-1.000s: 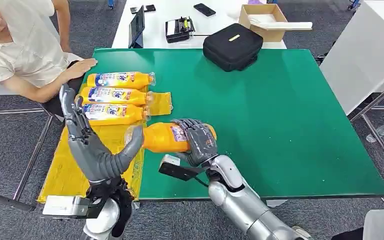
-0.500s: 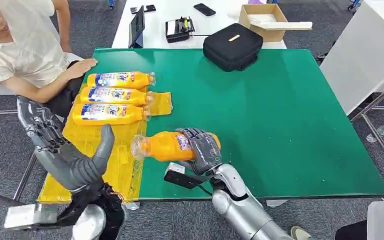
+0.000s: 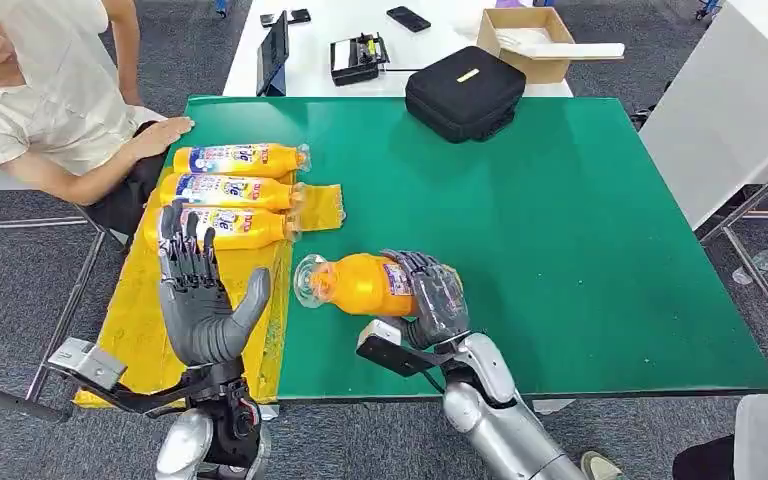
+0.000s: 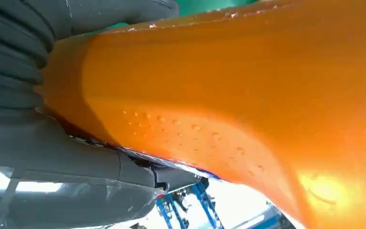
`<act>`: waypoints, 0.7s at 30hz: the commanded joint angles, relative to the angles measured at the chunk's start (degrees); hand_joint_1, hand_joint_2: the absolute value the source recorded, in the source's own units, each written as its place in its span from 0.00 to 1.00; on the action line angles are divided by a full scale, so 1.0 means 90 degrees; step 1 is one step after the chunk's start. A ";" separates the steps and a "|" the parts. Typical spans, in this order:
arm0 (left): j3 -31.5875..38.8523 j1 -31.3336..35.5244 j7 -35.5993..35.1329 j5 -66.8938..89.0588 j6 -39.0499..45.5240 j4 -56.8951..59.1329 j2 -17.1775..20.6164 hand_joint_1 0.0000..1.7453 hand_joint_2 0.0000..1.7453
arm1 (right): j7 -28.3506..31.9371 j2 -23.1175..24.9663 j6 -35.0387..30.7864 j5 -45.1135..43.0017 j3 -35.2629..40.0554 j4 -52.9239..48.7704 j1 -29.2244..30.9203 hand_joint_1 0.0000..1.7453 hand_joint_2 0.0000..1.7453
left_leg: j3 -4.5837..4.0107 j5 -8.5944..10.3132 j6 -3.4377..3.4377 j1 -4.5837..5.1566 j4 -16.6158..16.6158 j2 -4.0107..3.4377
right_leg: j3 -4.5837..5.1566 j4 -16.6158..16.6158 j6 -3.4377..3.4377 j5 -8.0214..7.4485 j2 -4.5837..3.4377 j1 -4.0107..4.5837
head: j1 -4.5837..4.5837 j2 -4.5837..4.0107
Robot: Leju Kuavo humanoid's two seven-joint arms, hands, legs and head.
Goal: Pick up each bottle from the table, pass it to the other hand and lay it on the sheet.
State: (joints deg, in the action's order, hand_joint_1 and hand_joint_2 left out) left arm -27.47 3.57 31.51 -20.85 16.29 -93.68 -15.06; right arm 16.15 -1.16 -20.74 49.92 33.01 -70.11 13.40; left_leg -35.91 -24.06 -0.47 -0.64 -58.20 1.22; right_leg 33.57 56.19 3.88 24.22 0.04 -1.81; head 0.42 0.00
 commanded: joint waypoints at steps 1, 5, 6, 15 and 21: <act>-0.0024 0.0055 -0.0005 -0.0040 -0.0268 0.0608 0.0147 0.00 1.00 | 0.0104 -0.0057 0.0078 -0.0180 -0.0156 -0.0165 0.0167 1.00 1.00 | 0.0040 -0.0014 0.0000 -0.0004 0.0003 -0.0018 | -0.0040 -0.0009 -0.0028 0.0010 -0.0005 0.0010 | 0.0000 0.0000; 0.0000 0.0137 0.0022 -0.0052 -0.0323 0.0825 0.0099 0.00 1.00 | 0.0205 0.0033 0.0116 -0.0323 -0.0104 -0.0065 0.0289 1.00 1.00 | 0.0036 -0.0009 -0.0001 -0.0003 0.0007 -0.0016 | -0.0036 -0.0012 -0.0026 0.0004 -0.0005 0.0009 | 0.0000 0.0000; 0.0012 0.0173 0.0029 -0.0051 -0.0327 0.0909 0.0082 0.00 1.00 | 0.0225 0.0039 0.0157 -0.0356 -0.0055 -0.0047 0.0341 1.00 1.00 | 0.0042 -0.0012 -0.0002 -0.0004 0.0005 -0.0021 | -0.0042 -0.0012 -0.0029 0.0006 -0.0007 0.0011 | 0.0000 0.0000; 0.0045 0.0269 0.0037 -0.0082 -0.0342 0.1118 0.0054 0.00 1.00 | 0.0246 0.0091 0.0233 -0.0409 0.0027 -0.0046 0.0411 1.00 1.00 | 0.0031 -0.0010 0.0000 -0.0003 0.0002 -0.0016 | -0.0030 -0.0005 -0.0026 0.0007 -0.0005 0.0008 | 0.0000 0.0000; 0.0080 0.0339 -0.0168 -0.0555 -0.0879 0.1353 0.0030 0.00 1.00 | 0.0224 0.0099 0.0386 -0.0531 0.0192 0.0075 0.0571 1.00 1.00 | 0.0037 -0.0013 -0.0001 -0.0006 0.0001 -0.0024 | -0.0037 -0.0007 -0.0029 0.0006 -0.0011 0.0011 | 0.0000 0.0000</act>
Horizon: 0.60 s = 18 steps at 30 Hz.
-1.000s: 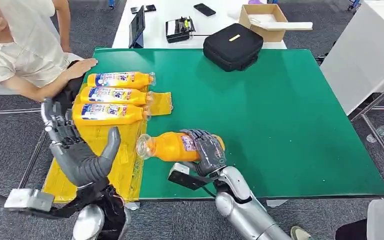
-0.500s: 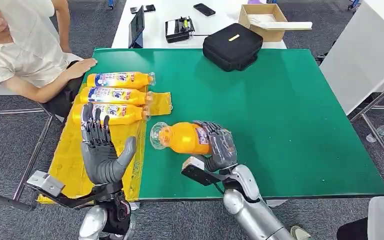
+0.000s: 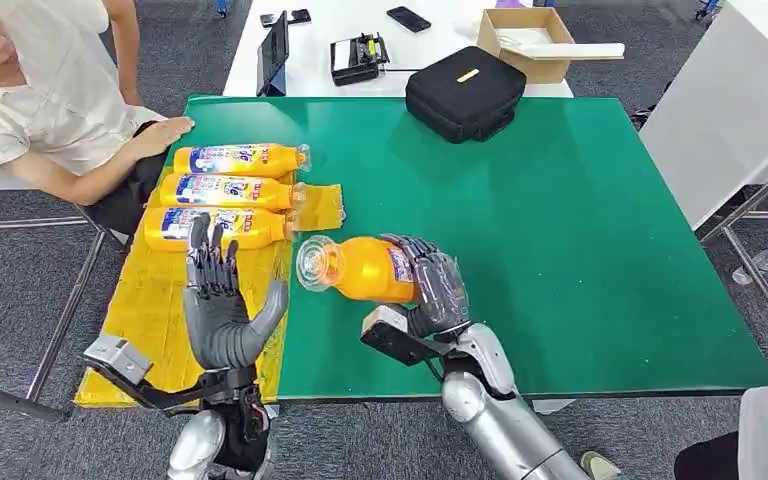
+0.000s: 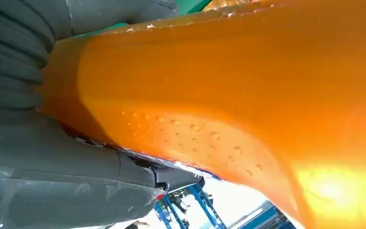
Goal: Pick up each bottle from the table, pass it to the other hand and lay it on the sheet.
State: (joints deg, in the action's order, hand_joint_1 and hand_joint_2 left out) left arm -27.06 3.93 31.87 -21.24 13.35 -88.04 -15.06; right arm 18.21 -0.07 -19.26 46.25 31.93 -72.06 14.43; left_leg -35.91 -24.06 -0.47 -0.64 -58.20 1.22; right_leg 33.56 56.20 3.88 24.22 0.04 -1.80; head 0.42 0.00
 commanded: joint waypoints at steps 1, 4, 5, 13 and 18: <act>0.0004 0.0301 -0.0225 -0.0561 -0.0651 0.0730 0.0039 0.00 1.00 | -0.0005 -0.0019 0.0230 -0.0130 0.0318 0.0316 0.0481 1.00 1.00 | 0.0017 -0.0004 -0.0001 0.0000 0.0003 -0.0015 | -0.0015 -0.0004 -0.0016 0.0001 -0.0008 0.0003 | 0.0000 0.0000; -0.0128 0.0308 -0.0299 -0.0694 -0.0982 0.0747 0.0048 0.00 1.00 | -0.0009 0.0022 0.0293 -0.0218 0.0350 0.0483 0.0608 1.00 1.00 | 0.0015 -0.0003 0.0000 -0.0001 0.0003 -0.0014 | -0.0014 -0.0005 -0.0015 0.0000 -0.0007 0.0004 | 0.0000 0.0000; -0.0163 0.0317 -0.0304 -0.0692 -0.1008 0.0768 0.0040 0.00 1.00 | -0.0006 0.0027 0.0309 -0.0228 0.0368 0.0531 0.0635 1.00 1.00 | 0.0028 -0.0008 -0.0001 -0.0002 0.0002 -0.0023 | -0.0024 -0.0005 -0.0024 0.0002 -0.0013 0.0007 | 0.0000 0.0000; -0.0179 0.0433 -0.0416 -0.0823 -0.1133 0.0960 0.0023 0.00 1.00 | 0.0008 0.0127 0.0416 -0.0253 0.0510 0.0862 0.0885 1.00 1.00 | 0.0022 -0.0007 -0.0001 -0.0001 0.0002 -0.0015 | -0.0020 -0.0004 -0.0019 0.0003 -0.0006 0.0005 | 0.0000 0.0000; -0.0314 0.0424 -0.0403 -0.0837 -0.1311 0.0844 0.0052 0.00 1.00 | -0.0037 0.0240 0.0425 -0.0437 0.0481 0.1141 0.1147 1.00 1.00 | 0.0034 -0.0012 -0.0001 -0.0005 -0.0001 -0.0032 | -0.0029 -0.0005 -0.0028 0.0002 -0.0020 0.0011 | 0.0000 0.0000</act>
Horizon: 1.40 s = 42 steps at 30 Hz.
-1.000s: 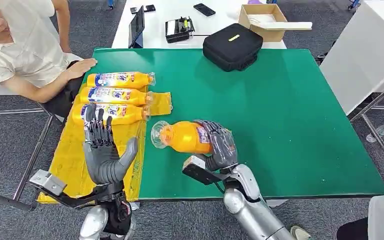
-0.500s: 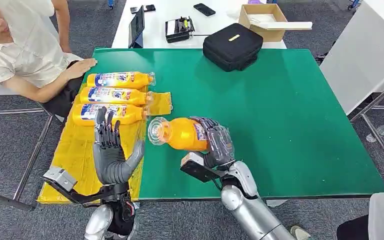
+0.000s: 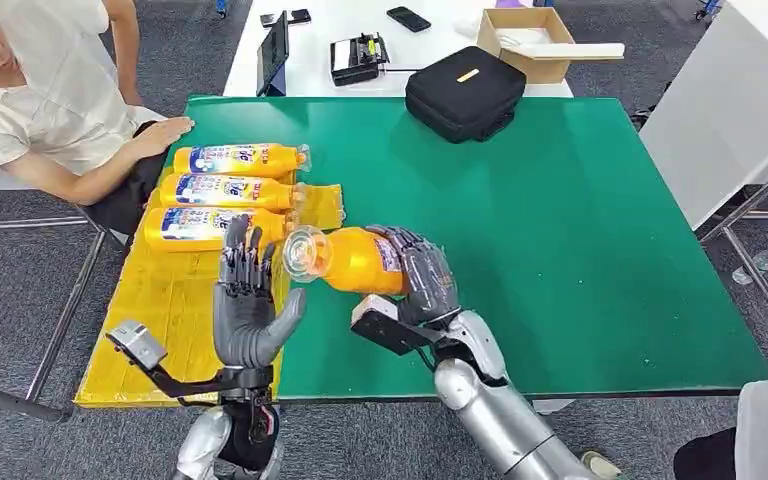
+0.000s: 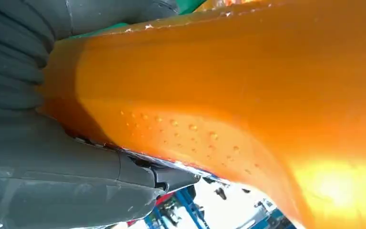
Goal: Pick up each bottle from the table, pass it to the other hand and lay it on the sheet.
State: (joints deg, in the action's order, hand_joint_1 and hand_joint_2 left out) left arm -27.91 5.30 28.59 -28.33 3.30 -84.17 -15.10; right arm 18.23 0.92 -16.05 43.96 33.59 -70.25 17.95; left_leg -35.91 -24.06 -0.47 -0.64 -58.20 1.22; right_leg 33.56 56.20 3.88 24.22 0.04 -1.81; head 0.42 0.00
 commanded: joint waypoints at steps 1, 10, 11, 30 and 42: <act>-0.0238 0.0284 -0.0038 -0.0047 -0.0197 0.0430 0.0047 0.00 1.00 | -0.0042 0.0154 0.0093 -0.0183 0.0313 0.0967 0.0810 1.00 1.00 | 0.0023 -0.0006 -0.0001 -0.0001 0.0002 -0.0020 | -0.0020 -0.0005 -0.0020 0.0001 -0.0011 0.0006 | 0.0000 0.0000; -0.0200 0.0421 0.0008 0.0028 -0.0044 0.0584 0.0000 0.00 1.00 | -0.0281 0.0299 0.0059 0.0178 0.0635 0.1292 0.1119 1.00 1.00 | 0.0030 -0.0010 0.0000 -0.0005 0.0000 -0.0024 | -0.0027 -0.0004 -0.0026 0.0004 -0.0013 0.0010 | 0.0000 0.0000; -0.0200 0.0421 0.0008 0.0028 -0.0044 0.0584 0.0000 0.00 1.00 | -0.0281 0.0299 0.0059 0.0178 0.0635 0.1292 0.1119 1.00 1.00 | 0.0026 -0.0008 -0.0001 -0.0003 0.0000 -0.0017 | -0.0025 -0.0002 -0.0023 0.0005 -0.0007 0.0007 | 0.0000 0.0000; -0.0115 0.0665 -0.0028 -0.0146 -0.0185 0.0510 -0.0057 0.00 1.00 | -0.0585 0.0450 -0.0056 0.0838 0.1272 0.1921 0.1560 1.00 1.00 | 0.0017 -0.0004 -0.0001 -0.0001 0.0001 -0.0009 | -0.0016 -0.0001 -0.0016 0.0004 -0.0002 0.0004 | 0.0000 0.0000; -0.0110 0.0716 -0.0087 -0.0296 -0.0314 0.0528 -0.0083 0.00 1.00 | -0.0674 0.0446 -0.0259 0.1083 0.1511 0.1986 0.1653 1.00 1.00 | 0.0012 -0.0002 -0.0001 -0.0002 0.0000 -0.0005 | -0.0012 0.0000 -0.0015 0.0003 0.0002 0.0005 | 0.0000 0.0000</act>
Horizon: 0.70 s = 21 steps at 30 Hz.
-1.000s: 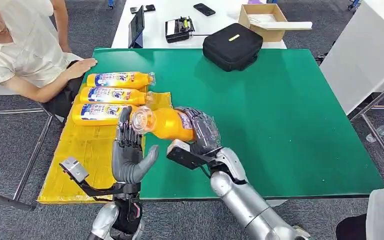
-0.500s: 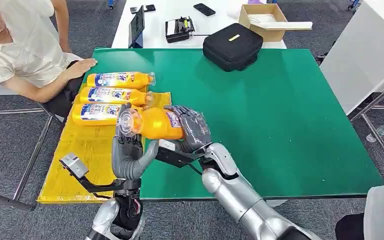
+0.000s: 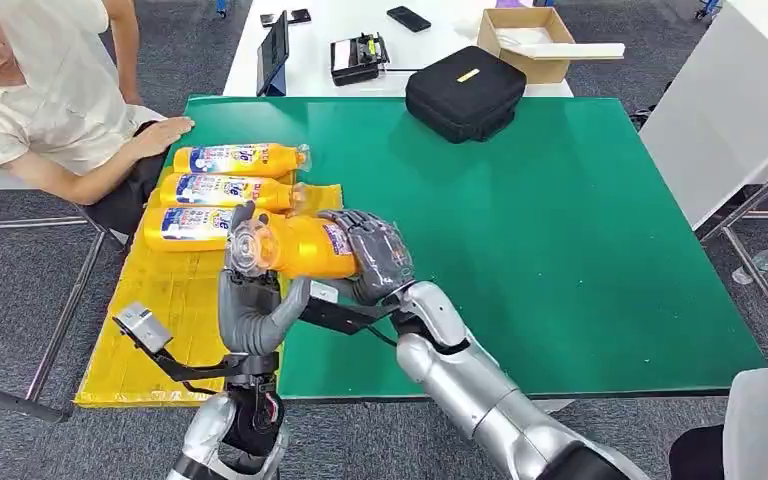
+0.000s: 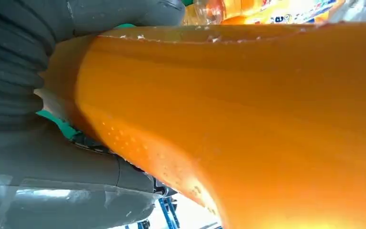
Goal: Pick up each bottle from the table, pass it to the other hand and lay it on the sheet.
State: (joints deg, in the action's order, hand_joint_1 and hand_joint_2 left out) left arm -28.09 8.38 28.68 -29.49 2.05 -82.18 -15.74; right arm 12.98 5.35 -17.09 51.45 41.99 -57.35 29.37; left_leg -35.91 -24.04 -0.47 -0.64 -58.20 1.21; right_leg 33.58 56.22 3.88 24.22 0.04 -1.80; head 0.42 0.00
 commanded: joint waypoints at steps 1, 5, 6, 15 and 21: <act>-0.0090 0.0374 -0.0097 -0.0167 -0.0176 0.0307 -0.0013 0.00 1.00 | -0.0092 -0.0047 -0.0143 0.0251 0.0578 0.0553 0.0385 1.00 1.00 | 0.0024 -0.0009 -0.0001 -0.0004 -0.0003 -0.0009 | -0.0027 -0.0002 -0.0023 0.0007 0.0002 0.0009 | 0.0000 0.0000; -0.0090 0.0374 -0.0097 -0.0167 -0.0176 0.0307 -0.0013 0.00 1.00 | -0.0092 -0.0047 -0.0143 0.0251 0.0578 0.0553 0.0385 1.00 1.00 | 0.0019 -0.0007 -0.0001 -0.0003 -0.0001 -0.0007 | -0.0021 -0.0003 -0.0019 0.0005 0.0002 0.0007 | 0.0000 0.0000; -0.0090 0.0374 -0.0097 -0.0167 -0.0176 0.0307 -0.0013 0.00 1.00 | -0.0092 -0.0047 -0.0143 0.0251 0.0578 0.0553 0.0385 1.00 1.00 | 0.0011 -0.0003 -0.0001 -0.0001 0.0000 -0.0003 | -0.0012 -0.0002 -0.0013 0.0003 0.0003 0.0004 | 0.0000 0.0000; -0.0090 0.0374 -0.0097 -0.0167 -0.0176 0.0307 -0.0013 0.00 1.00 | -0.0092 -0.0047 -0.0143 0.0251 0.0578 0.0553 0.0385 1.00 1.00 | 0.0031 -0.0013 -0.0001 -0.0007 -0.0004 -0.0013 | -0.0034 -0.0003 -0.0029 0.0009 0.0000 0.0012 | 0.0000 0.0000; -0.0090 0.0374 -0.0097 -0.0167 -0.0176 0.0307 -0.0013 0.00 1.00 | -0.0092 -0.0047 -0.0143 0.0251 0.0578 0.0553 0.0385 1.00 1.00 | 0.0013 -0.0004 -0.0001 -0.0001 0.0000 -0.0004 | -0.0014 -0.0001 -0.0014 0.0004 0.0003 0.0004 | 0.0000 0.0000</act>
State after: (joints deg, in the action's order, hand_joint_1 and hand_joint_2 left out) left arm -28.06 8.71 28.28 -31.04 0.98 -82.16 -15.78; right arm 12.11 5.51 -18.64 53.35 43.34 -56.02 30.12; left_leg -35.91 -24.04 -0.47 -0.64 -58.20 1.22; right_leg 33.58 56.22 3.88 24.22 0.04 -1.80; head 0.42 0.00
